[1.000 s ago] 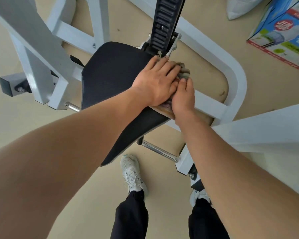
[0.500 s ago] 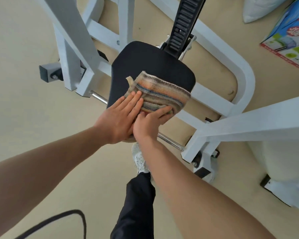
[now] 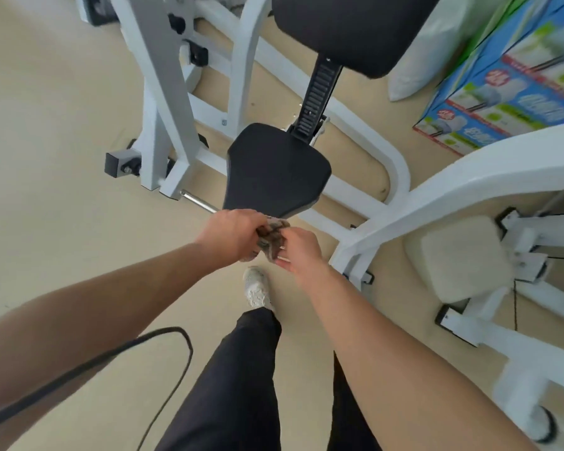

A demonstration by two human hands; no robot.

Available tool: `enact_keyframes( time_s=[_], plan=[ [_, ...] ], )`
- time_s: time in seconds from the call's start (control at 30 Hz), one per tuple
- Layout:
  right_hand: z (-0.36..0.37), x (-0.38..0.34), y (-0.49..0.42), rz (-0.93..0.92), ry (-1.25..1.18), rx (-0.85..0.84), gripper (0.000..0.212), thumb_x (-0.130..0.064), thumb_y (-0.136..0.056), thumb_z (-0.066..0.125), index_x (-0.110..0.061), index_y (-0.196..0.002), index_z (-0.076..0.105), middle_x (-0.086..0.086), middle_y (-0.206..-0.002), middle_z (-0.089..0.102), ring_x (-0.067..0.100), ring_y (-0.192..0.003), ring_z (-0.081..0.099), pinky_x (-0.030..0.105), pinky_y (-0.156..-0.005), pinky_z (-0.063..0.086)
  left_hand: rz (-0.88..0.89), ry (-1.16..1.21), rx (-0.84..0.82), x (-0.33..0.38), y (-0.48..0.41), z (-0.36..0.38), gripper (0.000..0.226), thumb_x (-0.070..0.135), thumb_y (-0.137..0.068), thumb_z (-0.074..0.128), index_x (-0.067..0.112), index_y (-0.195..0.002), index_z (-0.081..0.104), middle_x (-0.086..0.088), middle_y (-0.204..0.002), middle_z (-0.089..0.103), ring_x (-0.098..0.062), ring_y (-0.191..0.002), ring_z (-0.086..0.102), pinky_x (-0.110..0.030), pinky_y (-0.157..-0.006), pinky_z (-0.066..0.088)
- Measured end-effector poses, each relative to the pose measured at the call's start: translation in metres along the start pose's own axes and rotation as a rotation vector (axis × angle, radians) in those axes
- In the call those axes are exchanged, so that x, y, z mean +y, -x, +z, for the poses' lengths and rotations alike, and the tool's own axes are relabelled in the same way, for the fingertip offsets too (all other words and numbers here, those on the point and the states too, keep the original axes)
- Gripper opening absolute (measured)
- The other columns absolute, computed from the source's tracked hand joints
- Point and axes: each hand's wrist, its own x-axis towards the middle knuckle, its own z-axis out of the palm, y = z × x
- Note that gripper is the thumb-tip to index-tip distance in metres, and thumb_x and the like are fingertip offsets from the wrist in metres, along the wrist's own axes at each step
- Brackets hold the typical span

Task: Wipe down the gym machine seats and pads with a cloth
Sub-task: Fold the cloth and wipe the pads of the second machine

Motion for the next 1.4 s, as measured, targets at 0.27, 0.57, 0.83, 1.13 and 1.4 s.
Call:
enact_keyframes(
  time_s=[0.27, 0.57, 0.83, 1.13, 1.4],
  plan=[
    [-0.101, -0.008, 0.139, -0.249, 0.279, 0.236, 0.023, -0.023, -0.087, 0.044, -0.025, -0.082, 0.066, 0.013, -0.103, 0.071, 0.033, -0.099, 0.064, 0.049, -0.091, 0.055, 0.036, 0.431, 0.002, 0.13, 0.07, -0.096, 0.033, 0.017, -0.078, 0.055, 0.027, -0.106, 0.069, -0.001, -0.096, 0.072, -0.024, -0.087, 0.066, -0.036, -0.076, 0.057],
    [-0.201, 0.084, 0.318, -0.361, 0.077, 0.254, 0.015, -0.018, -0.104, 0.047, -0.01, -0.1, 0.059, 0.012, -0.1, 0.063, 0.024, -0.092, 0.061, 0.047, -0.089, 0.056, 0.093, 0.959, -0.263, 0.267, 0.183, -0.095, 0.018, 0.007, -0.089, 0.063, 0.016, -0.097, 0.075, -0.008, -0.097, 0.072, -0.02, -0.091, 0.066, -0.037, -0.089, 0.056],
    [-0.302, 0.224, 0.456, -0.529, -0.162, 0.468, 0.012, -0.029, -0.097, 0.06, -0.02, -0.103, 0.063, 0.004, -0.099, 0.065, 0.019, -0.087, 0.061, 0.036, -0.07, 0.054, 0.128, 0.984, -0.564, 0.429, 0.284, -0.06, 0.016, 0.023, -0.099, 0.057, 0.016, -0.111, 0.063, -0.006, -0.1, 0.069, -0.02, -0.079, 0.069, -0.031, -0.069, 0.057],
    [-0.407, 0.337, 0.545, -0.605, -0.442, 0.655, 0.004, -0.021, -0.094, 0.06, -0.02, -0.091, 0.063, 0.001, -0.085, 0.063, 0.018, -0.076, 0.058, 0.031, -0.065, 0.049, 0.353, 0.67, -0.63, 0.6, 0.337, -0.034, 0.022, 0.021, -0.091, 0.071, 0.009, -0.11, 0.065, -0.013, -0.102, 0.073, -0.025, -0.085, 0.071, -0.038, -0.081, 0.06],
    [-0.546, 0.408, 0.58, -0.551, -0.747, 0.799, 0.02, -0.034, -0.099, 0.047, -0.021, -0.106, 0.061, 0.006, -0.104, 0.066, 0.022, -0.088, 0.063, 0.033, -0.071, 0.05, 0.702, 0.581, -0.472, 0.786, 0.352, -0.005, 0.025, -0.002, -0.083, 0.067, 0.019, -0.094, 0.06, -0.023, -0.103, 0.07, -0.037, -0.091, 0.07, -0.049, -0.085, 0.06]
  ],
)
